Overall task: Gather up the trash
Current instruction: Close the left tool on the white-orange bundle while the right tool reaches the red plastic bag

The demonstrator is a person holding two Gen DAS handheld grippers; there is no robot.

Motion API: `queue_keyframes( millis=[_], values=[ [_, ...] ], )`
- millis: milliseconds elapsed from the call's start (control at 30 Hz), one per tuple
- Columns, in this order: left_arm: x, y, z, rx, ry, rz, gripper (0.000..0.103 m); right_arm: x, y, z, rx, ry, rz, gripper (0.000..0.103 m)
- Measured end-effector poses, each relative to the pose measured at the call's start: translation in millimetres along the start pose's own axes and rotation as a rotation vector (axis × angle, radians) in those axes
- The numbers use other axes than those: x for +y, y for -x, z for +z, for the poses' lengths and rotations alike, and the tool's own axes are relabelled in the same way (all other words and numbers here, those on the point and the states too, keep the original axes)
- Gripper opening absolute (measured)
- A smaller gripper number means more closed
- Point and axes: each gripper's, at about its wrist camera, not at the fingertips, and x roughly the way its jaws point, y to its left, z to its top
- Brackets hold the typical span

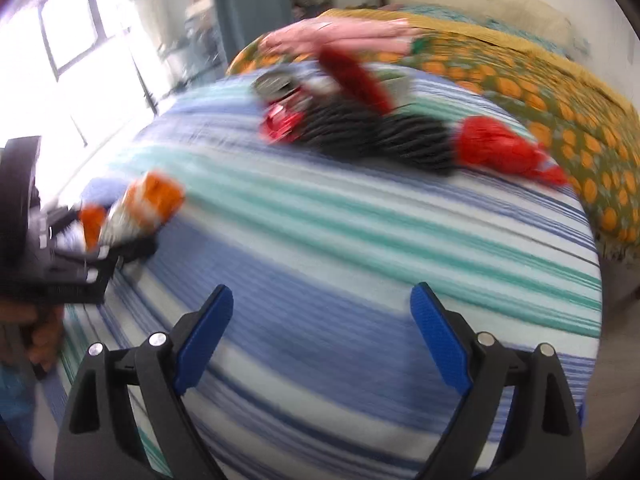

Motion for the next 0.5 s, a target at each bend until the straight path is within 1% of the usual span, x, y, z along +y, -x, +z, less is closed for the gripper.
queue_keyframes(
  millis=[67, 133, 167, 200, 233, 267, 300, 367, 433, 500],
  values=[
    [-0.3, 0.5, -0.3, 0.0, 0.0, 0.001, 0.098, -31.0, 10.3, 14.2, -0.048, -0.036, -0.052, 0.088],
    [-0.3, 0.4, -0.3, 0.0, 0.0, 0.001, 0.098, -62.5, 11.5, 33.3, -0.045, -0.028, -0.113, 0.088],
    [-0.3, 0.4, -0.2, 0.0, 0.0, 0.001, 0.098, -75.9, 9.3, 43.2, -0.03, 0.002, -0.138, 0.088],
    [0.0, 0.4, -0.3, 0.0, 0.001, 0.001, 0.098, -89.7, 5.9, 55.5, -0.012, 0.071, -0.182, 0.088],
    [-0.1, 0.4, -0.2, 0.0, 0.0, 0.001, 0.098, -97.4, 3.0, 63.5, -0.001, 0.133, -0.206, 0.088],
    [-0.1, 0.3, -0.1, 0.0, 0.0, 0.0, 0.098, -104.1, -1.7, 71.0, 0.024, 0.192, -0.209, 0.088],
    [0.1, 0.4, -0.2, 0.0, 0.001, 0.0, 0.098, -111.9, -9.9, 80.3, 0.068, 0.251, -0.19, 0.088],
    [-0.2, 0.2, -0.1, 0.0, 0.0, 0.001, 0.098, -121.6, -24.9, 91.4, 0.134, 0.312, -0.173, 0.088],
    [0.0, 0.2, -0.1, 0.0, 0.0, 0.0, 0.098, -126.3, -38.7, 99.1, 0.164, 0.352, -0.162, 0.088],
    [0.1, 0.2, 0.1, 0.0, 0.0, 0.0, 0.098, -132.7, -50.3, 102.8, 0.194, 0.332, -0.118, 0.088]
  ],
)
